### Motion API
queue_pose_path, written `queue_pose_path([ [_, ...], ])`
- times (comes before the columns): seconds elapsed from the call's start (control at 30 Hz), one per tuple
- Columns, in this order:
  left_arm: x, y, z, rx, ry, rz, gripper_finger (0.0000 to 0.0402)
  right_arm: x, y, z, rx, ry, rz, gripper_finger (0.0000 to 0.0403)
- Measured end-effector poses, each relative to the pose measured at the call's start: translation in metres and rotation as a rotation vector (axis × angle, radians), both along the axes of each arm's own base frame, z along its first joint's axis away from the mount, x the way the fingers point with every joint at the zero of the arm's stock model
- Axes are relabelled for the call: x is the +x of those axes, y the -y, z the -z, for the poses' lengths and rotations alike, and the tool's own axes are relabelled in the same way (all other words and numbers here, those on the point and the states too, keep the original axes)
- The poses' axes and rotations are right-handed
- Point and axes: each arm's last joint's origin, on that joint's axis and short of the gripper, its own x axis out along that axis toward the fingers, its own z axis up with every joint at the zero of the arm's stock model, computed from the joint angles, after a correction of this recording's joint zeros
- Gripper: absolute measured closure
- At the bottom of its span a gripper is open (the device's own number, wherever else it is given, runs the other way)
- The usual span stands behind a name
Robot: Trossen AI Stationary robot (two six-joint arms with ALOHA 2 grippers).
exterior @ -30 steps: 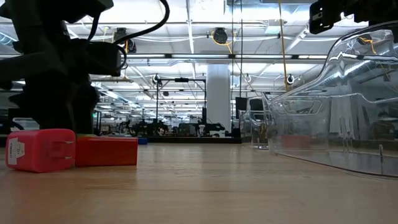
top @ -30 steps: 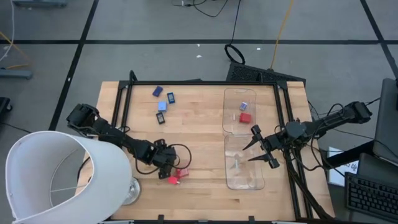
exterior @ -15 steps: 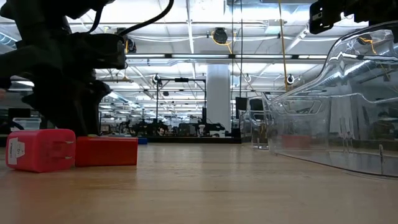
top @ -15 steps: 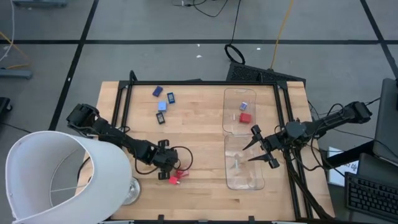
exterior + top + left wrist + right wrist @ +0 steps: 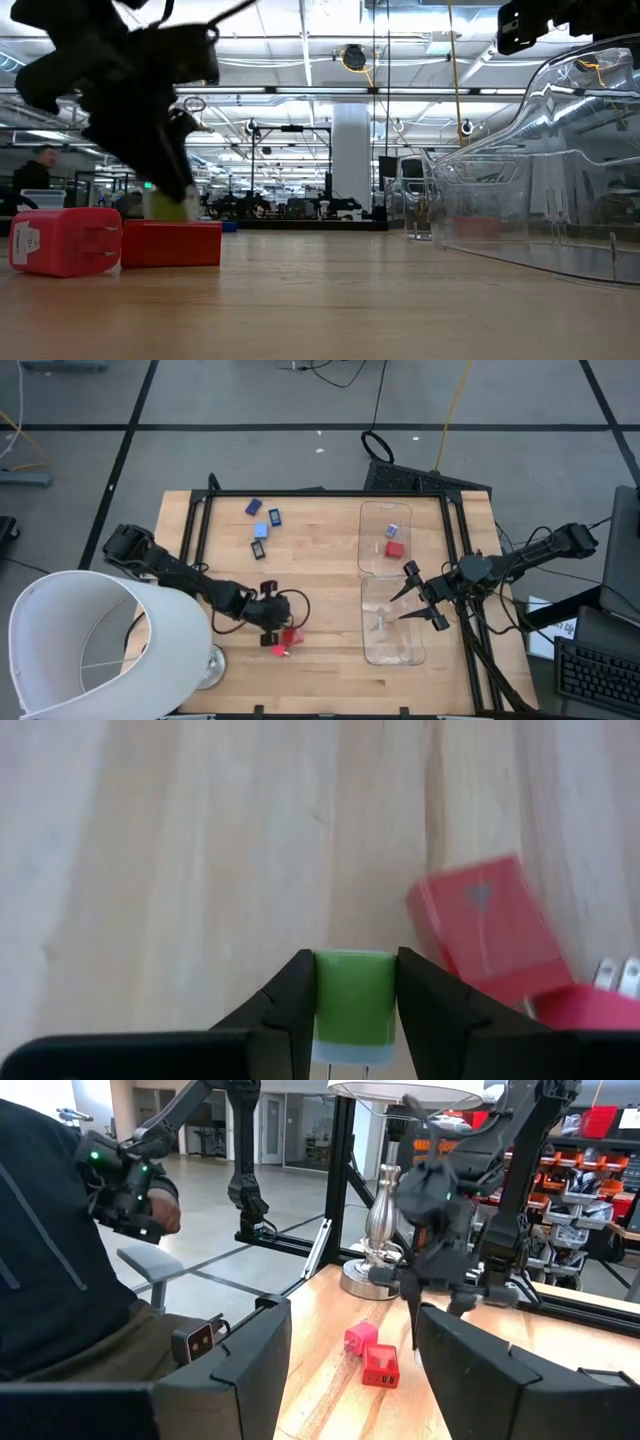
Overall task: Pick & Place Office items
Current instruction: Put the green charger adapter into the top transparent bin
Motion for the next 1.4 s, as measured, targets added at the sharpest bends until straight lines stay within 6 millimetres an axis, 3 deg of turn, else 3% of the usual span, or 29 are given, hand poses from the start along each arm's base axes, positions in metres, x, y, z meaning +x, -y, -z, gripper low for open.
queue_pose_path([
  [0.2,0.004,-0.015,-0.025,0.053,0.144,0.012,0.0288,0.0,0.0,0.0,0.0,0.0,0.0,0.0197],
  [0.47,0.011,-0.055,-0.044,0.094,0.218,0.027,0.0288,0.0,0.0,0.0,0.0,0.0,0.0,0.0197],
  [0.73,0.015,-0.097,-0.034,0.011,0.351,0.031,0.0288,0.0,0.0,0.0,0.0,-0.001,0.0,0.0197],
  [1.03,-0.003,-0.126,-0.007,-0.03,0.552,-0.02,0.0289,0.0,0.0,0.0,0.0,-0.005,0.015,0.0197],
  [1.3,-0.03,-0.142,-0.004,-0.086,0.88,-0.012,0.029,0.011,0.009,0.008,-0.01,-0.051,0.403,0.0197],
  [1.4,-0.031,-0.141,-0.011,-0.108,0.953,0.022,0.029,0.017,0.011,0.011,-0.012,-0.057,0.479,0.0197],
])
